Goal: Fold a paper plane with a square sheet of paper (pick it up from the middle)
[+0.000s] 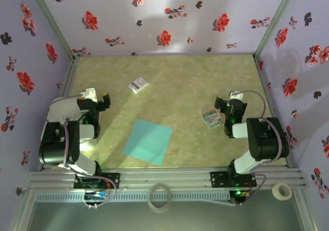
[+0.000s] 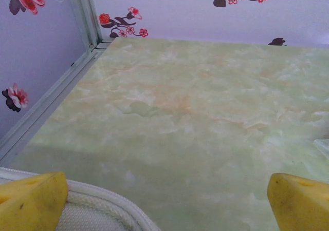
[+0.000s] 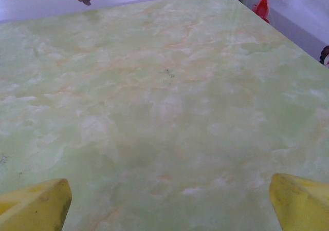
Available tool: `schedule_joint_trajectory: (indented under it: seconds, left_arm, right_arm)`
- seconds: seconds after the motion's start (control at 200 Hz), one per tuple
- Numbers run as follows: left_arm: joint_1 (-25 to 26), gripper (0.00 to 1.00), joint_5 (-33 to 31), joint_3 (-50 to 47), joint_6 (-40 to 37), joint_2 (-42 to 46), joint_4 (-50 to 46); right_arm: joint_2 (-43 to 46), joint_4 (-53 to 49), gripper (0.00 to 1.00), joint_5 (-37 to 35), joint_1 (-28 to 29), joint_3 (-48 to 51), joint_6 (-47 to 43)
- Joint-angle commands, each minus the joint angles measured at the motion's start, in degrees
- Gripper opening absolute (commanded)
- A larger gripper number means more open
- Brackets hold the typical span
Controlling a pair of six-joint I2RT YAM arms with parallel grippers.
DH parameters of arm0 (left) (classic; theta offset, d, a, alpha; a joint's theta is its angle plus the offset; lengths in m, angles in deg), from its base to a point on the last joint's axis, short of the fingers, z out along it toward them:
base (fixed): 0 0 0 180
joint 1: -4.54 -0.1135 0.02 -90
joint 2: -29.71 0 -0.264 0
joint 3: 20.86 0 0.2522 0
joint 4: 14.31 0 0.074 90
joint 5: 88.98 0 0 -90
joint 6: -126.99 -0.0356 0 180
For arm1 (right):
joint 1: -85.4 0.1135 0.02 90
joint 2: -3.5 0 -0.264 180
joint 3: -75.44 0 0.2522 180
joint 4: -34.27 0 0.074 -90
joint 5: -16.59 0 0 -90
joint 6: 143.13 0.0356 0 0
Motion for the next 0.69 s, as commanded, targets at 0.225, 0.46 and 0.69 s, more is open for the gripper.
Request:
schedule_joint_trajectory:
  seconds: [0.225,0.46,0.69]
  left_arm:
    - [0.05,1.0,-0.1,-0.22,0.47,-0.45,-2.58]
    - [0.03,1.0,-0.1,-0.22,0.47,-0.45,-2.58]
    - [-0.02,1.0,0.41,-0.95,0.38,-0.26,-1.25]
  right_arm:
    - [0.41,0.08,0.99,1.84,-0.8,-1.38,-0.97]
    - [0.34,-0.65,0.99,3.06,-1.6,-1.81,-0.42]
    - [0.39,-0.49,0.99,2.96,-1.6,-1.66,-0.49]
